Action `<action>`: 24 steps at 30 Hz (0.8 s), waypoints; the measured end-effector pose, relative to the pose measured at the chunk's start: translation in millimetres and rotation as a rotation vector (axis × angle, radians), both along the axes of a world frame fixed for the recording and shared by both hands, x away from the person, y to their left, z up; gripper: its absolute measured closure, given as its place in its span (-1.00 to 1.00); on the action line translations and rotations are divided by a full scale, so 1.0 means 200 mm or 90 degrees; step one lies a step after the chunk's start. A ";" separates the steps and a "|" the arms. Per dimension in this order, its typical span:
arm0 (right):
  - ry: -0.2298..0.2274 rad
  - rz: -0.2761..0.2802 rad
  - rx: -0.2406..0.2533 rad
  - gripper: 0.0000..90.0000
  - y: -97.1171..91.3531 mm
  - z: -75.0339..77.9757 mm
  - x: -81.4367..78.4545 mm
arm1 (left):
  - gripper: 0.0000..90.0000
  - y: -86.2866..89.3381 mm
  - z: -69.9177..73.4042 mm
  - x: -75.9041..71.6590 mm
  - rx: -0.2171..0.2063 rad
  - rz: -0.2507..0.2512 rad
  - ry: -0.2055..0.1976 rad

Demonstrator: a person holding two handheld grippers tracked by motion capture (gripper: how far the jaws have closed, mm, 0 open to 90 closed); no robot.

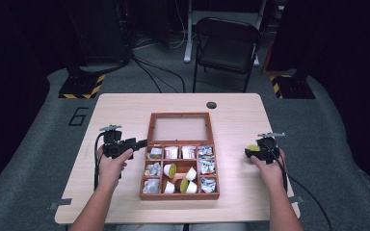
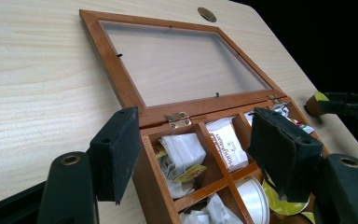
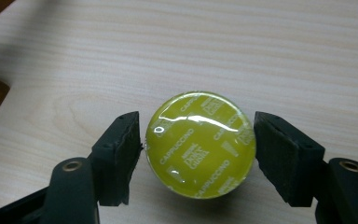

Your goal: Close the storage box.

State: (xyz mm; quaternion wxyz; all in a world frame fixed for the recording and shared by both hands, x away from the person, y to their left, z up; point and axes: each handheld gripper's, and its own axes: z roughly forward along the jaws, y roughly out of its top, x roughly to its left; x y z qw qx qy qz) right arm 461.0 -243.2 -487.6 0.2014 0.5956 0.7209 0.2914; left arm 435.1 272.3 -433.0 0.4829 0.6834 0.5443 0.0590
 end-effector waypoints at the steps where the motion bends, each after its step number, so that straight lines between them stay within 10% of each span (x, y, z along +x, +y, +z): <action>1: -0.004 -0.005 0.006 -0.28 0.00 0.01 -0.01 | -0.26 0.00 0.00 0.00 0.000 0.001 0.001; 24: -0.053 0.065 0.017 -0.30 0.12 0.18 -0.05 | -0.26 -0.01 -0.01 0.01 0.012 0.000 0.005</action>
